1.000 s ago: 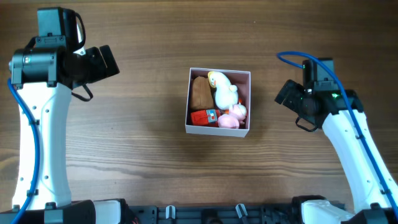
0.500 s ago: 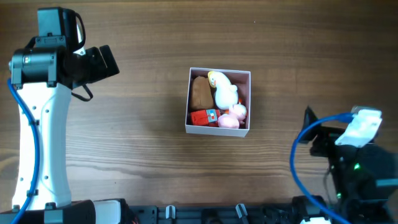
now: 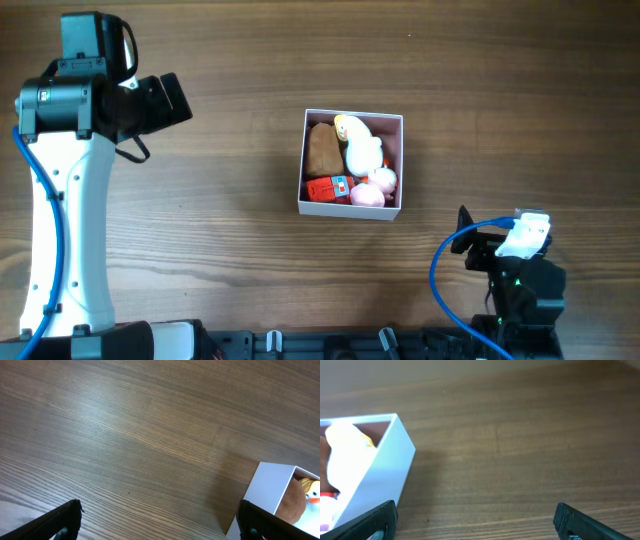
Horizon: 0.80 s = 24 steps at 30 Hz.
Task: Pack container
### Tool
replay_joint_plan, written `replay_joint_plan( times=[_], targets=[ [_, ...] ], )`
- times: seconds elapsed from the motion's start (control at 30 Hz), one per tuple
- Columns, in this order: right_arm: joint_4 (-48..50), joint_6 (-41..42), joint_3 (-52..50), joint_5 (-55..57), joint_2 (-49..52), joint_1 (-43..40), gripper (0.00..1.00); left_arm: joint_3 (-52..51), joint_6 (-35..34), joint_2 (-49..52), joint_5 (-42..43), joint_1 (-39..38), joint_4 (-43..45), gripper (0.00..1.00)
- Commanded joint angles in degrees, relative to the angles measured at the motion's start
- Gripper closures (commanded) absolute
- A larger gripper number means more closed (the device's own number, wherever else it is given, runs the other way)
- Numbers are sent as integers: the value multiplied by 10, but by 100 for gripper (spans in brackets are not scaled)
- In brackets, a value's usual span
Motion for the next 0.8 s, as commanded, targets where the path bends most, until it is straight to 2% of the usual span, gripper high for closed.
replay_joint_plan(
  times=[0.0, 0.67, 0.77],
  targets=[
    [17, 13, -25, -11, -12, -2, 0, -3, -7, -2, 1, 2, 2, 0],
    [8, 13, -34, -11, -12, -2, 0, -3, -7, -2, 1, 1, 2, 0],
    [8, 13, -34, -11, -12, -2, 1, -3, -7, -34, 1, -17, 2, 0]
  ],
)
